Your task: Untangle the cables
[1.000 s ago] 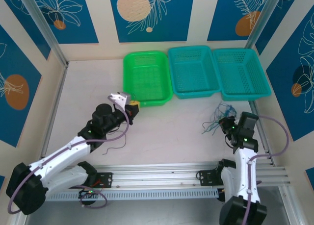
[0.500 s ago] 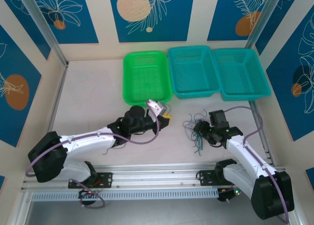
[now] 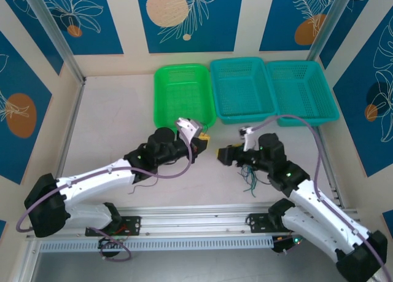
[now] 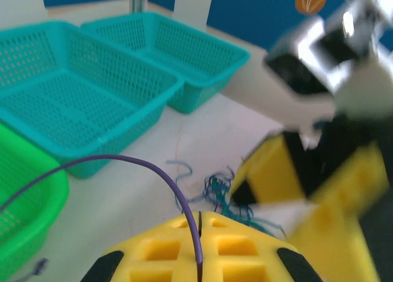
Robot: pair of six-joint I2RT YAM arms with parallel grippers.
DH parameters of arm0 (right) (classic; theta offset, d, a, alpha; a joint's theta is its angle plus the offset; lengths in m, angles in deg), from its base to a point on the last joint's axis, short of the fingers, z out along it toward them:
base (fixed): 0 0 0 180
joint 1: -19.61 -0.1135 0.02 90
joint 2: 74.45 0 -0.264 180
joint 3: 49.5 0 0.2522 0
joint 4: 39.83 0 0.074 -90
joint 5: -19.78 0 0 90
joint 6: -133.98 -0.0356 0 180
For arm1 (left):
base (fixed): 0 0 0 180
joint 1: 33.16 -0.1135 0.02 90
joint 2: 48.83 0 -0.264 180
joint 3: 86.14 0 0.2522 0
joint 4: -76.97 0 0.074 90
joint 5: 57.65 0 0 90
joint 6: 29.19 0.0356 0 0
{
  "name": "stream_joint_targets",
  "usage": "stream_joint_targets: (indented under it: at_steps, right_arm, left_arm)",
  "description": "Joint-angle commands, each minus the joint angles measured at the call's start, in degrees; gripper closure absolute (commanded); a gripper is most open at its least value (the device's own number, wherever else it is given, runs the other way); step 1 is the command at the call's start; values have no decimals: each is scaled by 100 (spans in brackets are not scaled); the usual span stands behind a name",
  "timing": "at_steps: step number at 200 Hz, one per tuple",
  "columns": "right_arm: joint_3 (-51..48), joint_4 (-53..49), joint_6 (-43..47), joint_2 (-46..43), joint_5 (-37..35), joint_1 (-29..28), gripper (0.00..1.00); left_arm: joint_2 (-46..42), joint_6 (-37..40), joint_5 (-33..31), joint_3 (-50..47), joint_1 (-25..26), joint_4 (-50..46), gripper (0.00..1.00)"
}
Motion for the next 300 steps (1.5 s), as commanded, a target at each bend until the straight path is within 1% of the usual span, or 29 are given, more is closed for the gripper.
stream_joint_targets:
  at_steps: [1,10,19,45,58,75,86,102,120,136,160,184,195,205,223,236,249,264,272,286,300]
  right_arm:
    - [-509,2219,740,583,-356,-898,22]
    - [-657,2997,782,1039,-602,-1234,20]
    - [-660,3565,779,1594,-628,-1390,18]
    - [-154,4389,693,3253,-176,-1602,18]
    - [30,4944,689,3977,-169,-1706,18]
    - [182,5809,618,4783,-273,-1713,18]
    - [340,6199,637,5249,-309,-1721,18]
    - [662,6377,640,5787,-311,-1723,24]
    - [771,6648,553,6104,-570,-1703,36]
    - [701,6767,437,6120,-683,-1626,51]
    - [560,6417,328,5772,-657,-1525,76]
    - [204,6096,313,4926,-701,-1495,100]
    - [152,5625,281,4366,-834,-1458,100]
    - [300,4814,218,3811,-848,-1378,100]
    - [885,3337,179,3054,-725,-1169,100]
    - [1334,2659,126,2753,-568,-976,100]
    - [1779,2236,-64,2598,-365,-728,100]
    - [2337,1905,-381,2645,20,-378,100]
    - [2681,1738,-485,2751,211,-233,100]
    - [3308,1443,-657,2983,379,-61,100]
    - [3869,1268,-842,3173,514,41,100]
  left_arm:
    - [-248,-288,-211,348,-132,-259,100]
    - [-304,-410,-209,384,-181,-210,100]
    - [-333,-495,-194,430,-214,-133,100]
    - [-275,-579,-83,796,-248,-109,100]
    - [-216,-575,-50,1016,-263,-164,100]
    - [-198,-594,-67,1231,-273,-209,100]
    - [-225,-611,-100,1311,-276,-206,100]
    - [-292,-632,-142,1394,-280,-188,100]
    - [-387,-605,-183,1437,-302,-287,100]
    - [-525,-606,-231,1377,-325,-351,100]
    - [-802,-615,-417,1163,-392,-397,100]
    - [-1149,-642,-670,808,-551,-488,100]
    - [-1327,-712,-846,569,-644,-563,100]
    - [-1527,-804,-1038,302,-726,-662,100]
    - [-1920,-1012,-1585,-300,-851,-847,100]
    - [-2180,-1293,-1848,-812,-970,-900,100]
    - [-2345,-1652,-1793,-1249,-1116,-881,100]
    - [-2390,-1946,-1498,-1644,-1180,-637,100]
    - [-2345,-2026,-1285,-1751,-1184,-478,94]
    - [-2192,-2025,-890,-1748,-1183,-299,74]
    - [-2101,-1948,-669,-1623,-1186,-281,58]
